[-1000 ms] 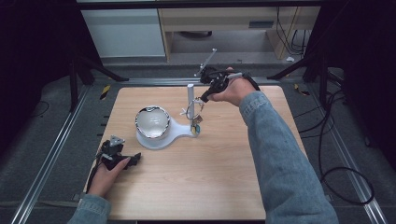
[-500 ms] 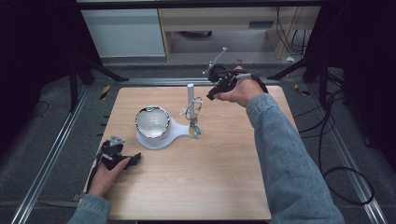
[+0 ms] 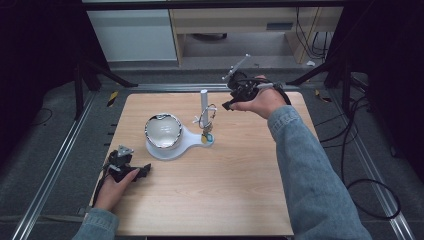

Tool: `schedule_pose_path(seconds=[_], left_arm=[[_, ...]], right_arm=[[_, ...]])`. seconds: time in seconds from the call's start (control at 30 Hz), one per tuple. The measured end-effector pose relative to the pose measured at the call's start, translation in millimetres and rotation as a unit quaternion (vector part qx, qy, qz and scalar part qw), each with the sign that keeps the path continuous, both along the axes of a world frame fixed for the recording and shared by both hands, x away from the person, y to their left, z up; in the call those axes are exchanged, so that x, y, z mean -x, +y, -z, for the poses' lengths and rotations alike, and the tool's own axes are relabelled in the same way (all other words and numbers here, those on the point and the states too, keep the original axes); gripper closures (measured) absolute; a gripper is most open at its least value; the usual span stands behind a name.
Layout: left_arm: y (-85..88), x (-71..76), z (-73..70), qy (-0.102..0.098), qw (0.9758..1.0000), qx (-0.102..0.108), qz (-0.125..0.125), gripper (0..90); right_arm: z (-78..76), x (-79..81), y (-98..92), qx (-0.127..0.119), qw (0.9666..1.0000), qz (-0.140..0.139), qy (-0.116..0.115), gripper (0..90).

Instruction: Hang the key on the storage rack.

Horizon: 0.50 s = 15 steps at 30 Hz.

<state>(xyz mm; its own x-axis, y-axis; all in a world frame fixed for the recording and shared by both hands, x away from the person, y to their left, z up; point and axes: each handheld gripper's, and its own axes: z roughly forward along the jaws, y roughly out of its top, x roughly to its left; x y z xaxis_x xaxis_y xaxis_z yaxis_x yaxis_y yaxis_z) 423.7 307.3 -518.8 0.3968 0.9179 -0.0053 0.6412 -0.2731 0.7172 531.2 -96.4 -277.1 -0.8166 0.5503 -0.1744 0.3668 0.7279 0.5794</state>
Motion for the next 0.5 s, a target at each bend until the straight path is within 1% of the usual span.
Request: schedule_pose_path(seconds=[0.07, 0.1, 0.13, 0.2, 0.23, 0.27, 0.33, 0.37, 0.47, 0.5], left_arm=[[0.0, 0.0, 0.0, 0.000, 1.0000, 0.000, 0.000, 0.0], [0.0, 0.0, 0.0, 0.000, 1.0000, 0.000, 0.000, 0.0], [0.0, 0.0, 0.0, 0.000, 1.0000, 0.000, 0.000, 0.0], [0.0, 0.0, 0.0, 0.000, 1.0000, 0.000, 0.000, 0.0], [0.0, 0.0, 0.0, 0.000, 1.0000, 0.000, 0.000, 0.0], [0.0, 0.0, 0.0, 0.000, 1.0000, 0.000, 0.000, 0.0], [0.0, 0.0, 0.0, 0.000, 1.0000, 0.000, 0.000, 0.0], [0.0, 0.0, 0.0, 0.000, 1.0000, 0.000, 0.000, 0.0], [0.0, 0.0, 0.0, 0.000, 1.0000, 0.000, 0.000, 0.0], [0.0, 0.0, 0.0, 0.000, 1.0000, 0.000, 0.000, 0.0]], right_arm=[[1.6, 1.0, -0.8, -0.007, 0.9999, 0.006, -0.005, 36.0], [3.4, 1.9, -1.3, -0.013, 0.9998, 0.010, -0.010, 31.2], [3.4, 1.9, -1.3, -0.013, 0.9998, 0.010, -0.010, 31.2], [5.3, 2.8, -2.6, -0.017, 0.9996, 0.016, -0.014, 26.6], [6.6, 3.2, -2.9, -0.022, 0.9995, 0.021, -0.012, 21.5], [8.0, 3.1, -3.7, -0.025, 0.9993, 0.026, -0.011, 18.3], [10.8, 3.5, -4.6, -0.035, 0.9985, 0.040, -0.004, 14.4], [14.6, 5.8, -6.0, -0.039, 0.9983, 0.042, -0.010, 11.2], [17.2, 7.5, -6.7, -0.037, 0.9982, 0.045, -0.012, 8.9], [19.7, 10.3, -8.5, -0.042, 0.9977, 0.049, -0.019, 8.3]])
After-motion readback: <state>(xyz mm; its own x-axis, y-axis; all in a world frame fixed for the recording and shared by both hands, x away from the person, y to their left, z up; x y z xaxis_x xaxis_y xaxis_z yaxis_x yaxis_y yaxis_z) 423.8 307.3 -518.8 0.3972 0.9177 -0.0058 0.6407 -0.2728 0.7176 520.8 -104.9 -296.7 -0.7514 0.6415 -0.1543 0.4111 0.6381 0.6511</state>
